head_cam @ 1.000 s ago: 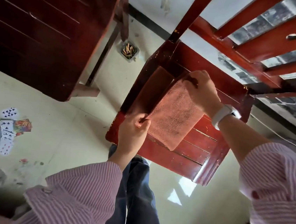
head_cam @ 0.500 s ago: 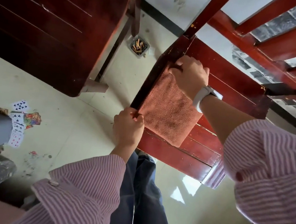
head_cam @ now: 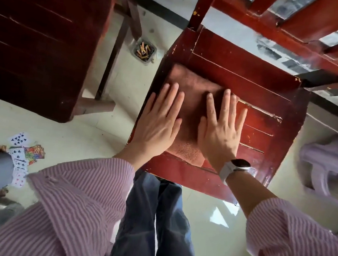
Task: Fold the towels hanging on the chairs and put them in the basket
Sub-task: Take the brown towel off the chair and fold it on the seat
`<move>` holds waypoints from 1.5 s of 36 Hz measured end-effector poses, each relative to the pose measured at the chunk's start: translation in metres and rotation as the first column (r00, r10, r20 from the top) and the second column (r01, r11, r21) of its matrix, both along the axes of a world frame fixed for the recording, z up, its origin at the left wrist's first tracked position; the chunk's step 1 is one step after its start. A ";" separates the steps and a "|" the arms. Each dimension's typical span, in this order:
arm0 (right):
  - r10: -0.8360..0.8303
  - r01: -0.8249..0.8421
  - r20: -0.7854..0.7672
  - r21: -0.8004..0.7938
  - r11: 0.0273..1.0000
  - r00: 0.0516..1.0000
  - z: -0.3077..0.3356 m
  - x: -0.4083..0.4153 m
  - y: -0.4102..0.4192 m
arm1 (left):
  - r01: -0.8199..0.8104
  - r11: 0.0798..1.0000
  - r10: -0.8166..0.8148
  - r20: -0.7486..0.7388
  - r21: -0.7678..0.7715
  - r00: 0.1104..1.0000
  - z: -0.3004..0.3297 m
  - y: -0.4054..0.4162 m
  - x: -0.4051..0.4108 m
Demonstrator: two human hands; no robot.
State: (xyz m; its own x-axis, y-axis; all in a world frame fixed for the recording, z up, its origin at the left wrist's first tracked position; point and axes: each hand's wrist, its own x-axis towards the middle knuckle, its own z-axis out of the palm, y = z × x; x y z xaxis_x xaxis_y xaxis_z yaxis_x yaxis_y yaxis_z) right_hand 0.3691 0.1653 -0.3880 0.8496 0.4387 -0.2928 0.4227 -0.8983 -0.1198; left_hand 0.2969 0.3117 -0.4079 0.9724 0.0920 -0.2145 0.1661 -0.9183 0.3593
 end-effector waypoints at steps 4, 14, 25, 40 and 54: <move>-0.042 0.042 -0.007 0.029 0.999 0.999 -0.019 -0.002 -0.004 | 0.016 1.000 -0.016 -0.026 0.026 1.000 -0.015 -0.001 0.001; -0.246 0.285 -0.158 0.321 0.903 0.956 -0.003 -0.014 -0.018 | 0.106 0.988 -0.100 -0.061 0.113 0.993 0.004 0.008 0.018; -0.651 0.764 -0.597 -0.096 0.638 0.468 0.030 -0.047 -0.015 | 0.347 0.922 -0.307 -0.221 0.173 0.926 0.016 0.017 0.084; -0.786 0.861 -0.360 0.291 0.418 0.503 0.028 0.031 -0.112 | -0.278 0.945 0.254 -0.147 -0.171 0.956 0.032 -0.032 0.057; -0.773 0.984 -0.611 0.083 0.155 0.173 0.005 -0.012 -0.086 | -0.479 0.845 0.390 -0.339 -0.237 0.856 0.033 -0.039 0.084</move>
State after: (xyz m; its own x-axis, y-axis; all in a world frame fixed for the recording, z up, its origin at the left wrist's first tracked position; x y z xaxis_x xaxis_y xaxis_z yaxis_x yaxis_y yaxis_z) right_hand 0.3569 0.0788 -0.3834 0.5697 -0.4085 -0.7132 -0.8151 -0.3921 -0.4265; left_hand 0.3814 0.2726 -0.3750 0.7468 0.3787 -0.5466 0.6517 -0.5804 0.4883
